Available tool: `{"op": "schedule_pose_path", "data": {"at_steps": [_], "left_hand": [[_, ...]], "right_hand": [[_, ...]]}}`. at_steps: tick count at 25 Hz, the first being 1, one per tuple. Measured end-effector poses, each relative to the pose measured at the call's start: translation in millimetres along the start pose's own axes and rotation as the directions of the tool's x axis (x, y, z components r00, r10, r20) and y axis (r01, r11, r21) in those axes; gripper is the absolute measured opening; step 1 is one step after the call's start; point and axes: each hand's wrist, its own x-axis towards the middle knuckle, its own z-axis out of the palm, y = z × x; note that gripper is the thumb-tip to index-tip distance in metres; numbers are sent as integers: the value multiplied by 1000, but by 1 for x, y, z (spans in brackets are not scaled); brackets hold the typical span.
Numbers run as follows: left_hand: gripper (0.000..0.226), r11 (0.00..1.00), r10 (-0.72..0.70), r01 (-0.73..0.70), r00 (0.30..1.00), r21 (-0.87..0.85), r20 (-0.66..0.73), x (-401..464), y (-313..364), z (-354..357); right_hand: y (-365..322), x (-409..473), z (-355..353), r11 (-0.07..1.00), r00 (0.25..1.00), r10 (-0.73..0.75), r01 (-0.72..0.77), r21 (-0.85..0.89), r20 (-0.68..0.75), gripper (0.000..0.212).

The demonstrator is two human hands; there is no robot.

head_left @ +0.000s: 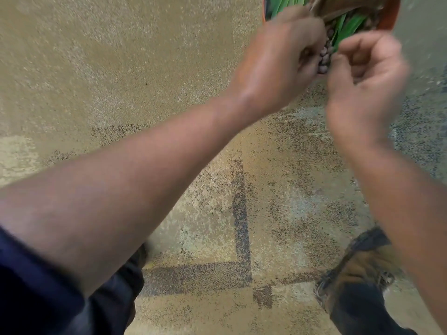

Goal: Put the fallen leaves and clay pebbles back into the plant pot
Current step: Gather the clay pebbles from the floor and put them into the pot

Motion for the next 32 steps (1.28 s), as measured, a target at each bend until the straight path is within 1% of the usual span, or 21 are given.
{"op": "schedule_pose_path", "data": {"at_steps": [3, 4, 6, 8, 9, 10, 11, 13, 14, 15, 17, 20, 22, 24, 25, 26, 27, 29, 30, 31, 32], "left_hand": [[17, 966, -73, 15, 974, 258, 216, 26, -17, 4], [20, 967, -64, 2, 970, 254, 233, 23, -20, 4], [26, 989, 58, -74, 991, 130, 122, 5, -20, 4], [19, 981, 139, -145, 989, 130, 56, -29, -21, 10], [19, 970, 126, -146, 986, 194, 112, -52, -25, 14], [24, 962, 45, -104, 973, 254, 227, -79, -33, 17], [29, 951, -89, -26, 931, 309, 354, -108, -44, 18], [40, 909, -352, 157, 785, 387, 509, -161, -64, 14], [44, 891, -410, 191, 728, 412, 550, -184, -73, 13], [46, 888, -418, 173, 687, 425, 594, -205, -78, 13], [41, 909, -377, 102, 611, 403, 696, -236, -76, 15], [32, 932, -352, 118, 513, 342, 783, -265, -62, 21], [29, 941, -335, 133, 486, 310, 807, -277, -57, 23], [19, 959, -281, 113, 453, 258, 846, -284, -53, 23], [17, 961, -276, 117, 404, 249, 872, -286, -51, 24], [18, 953, -297, 153, 325, 260, 898, -286, -48, 24], [20, 933, -330, 221, 221, 283, 918, -286, -47, 26], [24, 876, -369, 332, -2, 349, 929, -284, -46, 31], [31, 867, -369, 332, -75, 372, 927, -282, -46, 33], [35, 864, -366, 328, -114, 383, 924, -280, -46, 34], [36, 864, -363, 328, -120, 382, 924, -278, -46, 36]], "right_hand": [[13, 25, 0, 992, 999, -4, 10, -128, 43, 18], [19, 26, 1, 988, 999, -29, 33, -151, 27, 19], [32, 18, 4, 979, 992, -118, 111, -169, -31, 18], [54, -5, 4, 970, 988, -147, 135, -203, -46, 14], [68, -22, 3, 965, 994, -107, 104, -240, -3, 13], [83, -39, 1, 955, 997, -19, 41, -294, 78, 14], [100, -54, -1, 929, 979, 119, -51, -367, 167, 16], [127, -78, -5, 833, 868, 422, -257, -490, 263, 25], [135, -86, -4, 794, 809, 517, -331, -510, 280, 28], [140, -94, -1, 776, 772, 558, -354, -521, 306, 29], [142, -112, 12, 786, 733, 529, -234, -572, 427, 22], [135, -146, 33, 807, 640, 480, -55, -588, 600, 14], [129, -163, 38, 778, 603, 497, 9, -629, 624, 9], [127, -174, 36, 727, 608, 520, 53, -685, 599, 13], [128, -180, 32, 696, 604, 544, 64, -716, 583, 18], [130, -187, 27, 666, 569, 582, 77, -742, 581, 21], [131, -195, 23, 645, 502, 627, 94, -758, 596, 21], [129, -208, 17, 657, 317, 688, 108, -746, 652, 15], [127, -212, 18, 684, 251, 687, 93, -724, 682, 11], [125, -214, 22, 710, 214, 675, 70, -701, 706, 9], [122, -212, 27, 731, 206, 661, 37, -681, 721, 8]]}}
